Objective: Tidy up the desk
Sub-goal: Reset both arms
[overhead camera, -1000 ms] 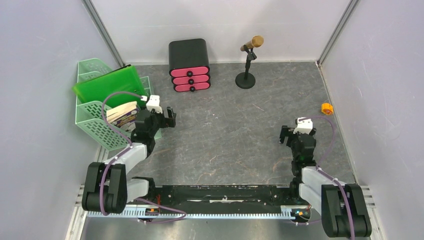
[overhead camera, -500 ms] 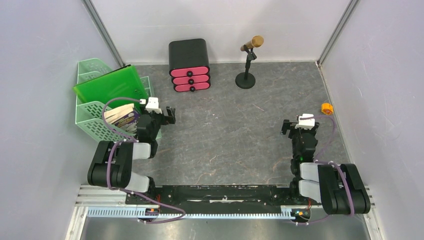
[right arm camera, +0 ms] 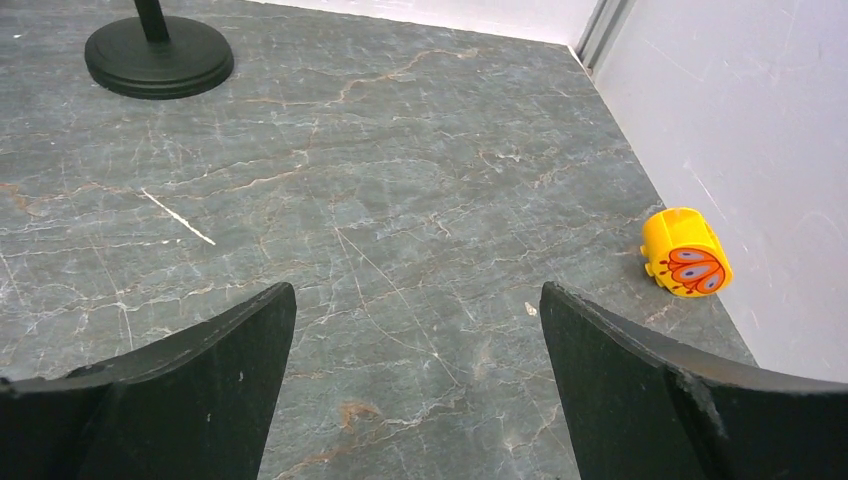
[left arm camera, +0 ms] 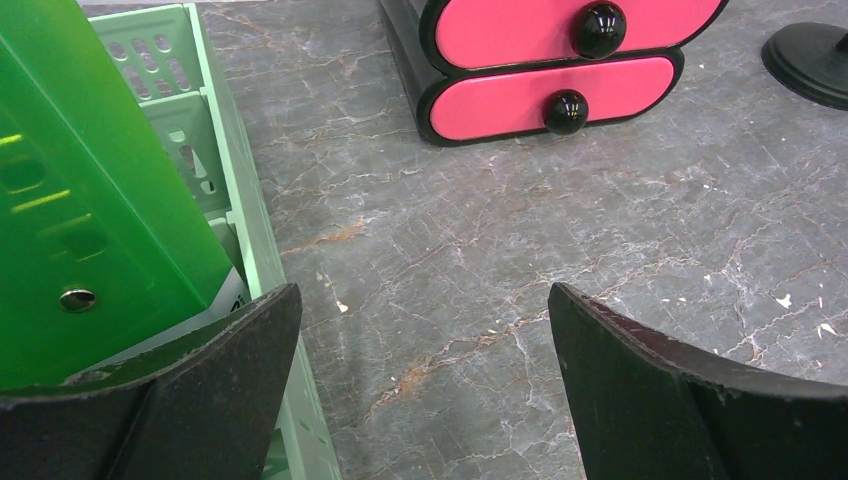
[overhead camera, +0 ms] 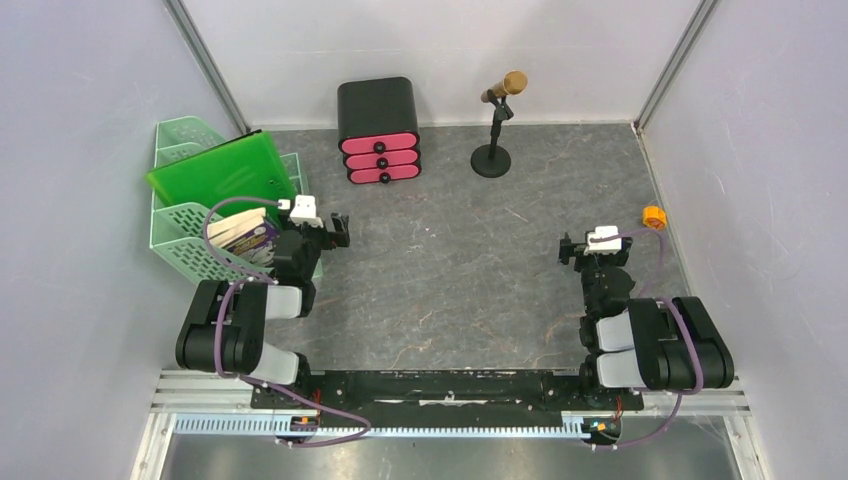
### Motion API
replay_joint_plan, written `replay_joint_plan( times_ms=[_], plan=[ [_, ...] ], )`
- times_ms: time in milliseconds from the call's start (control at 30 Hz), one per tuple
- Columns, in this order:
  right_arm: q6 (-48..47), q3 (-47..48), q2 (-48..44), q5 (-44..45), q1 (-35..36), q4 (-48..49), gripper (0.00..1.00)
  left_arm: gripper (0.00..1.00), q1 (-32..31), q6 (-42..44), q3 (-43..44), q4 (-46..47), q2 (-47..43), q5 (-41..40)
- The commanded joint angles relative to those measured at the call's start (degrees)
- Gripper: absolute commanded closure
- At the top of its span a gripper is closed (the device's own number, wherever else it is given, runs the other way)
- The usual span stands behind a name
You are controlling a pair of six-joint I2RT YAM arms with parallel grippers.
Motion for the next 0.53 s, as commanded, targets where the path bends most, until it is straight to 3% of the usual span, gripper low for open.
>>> replay_joint_plan(
  times_ms=[0,500],
  plan=[
    [-1.90,-5.89,-0.05,-1.74,0.26,2.58,0.02,0.00,1.60,0.19,-0.25,-2.76,1.07,-5.63],
    [-1.89,-5.89,-0.03,-1.66,0.31,2.61,0.02,0.00,1.60,0.49,0.02,-2.97,1.28,-5.26]
  ],
)
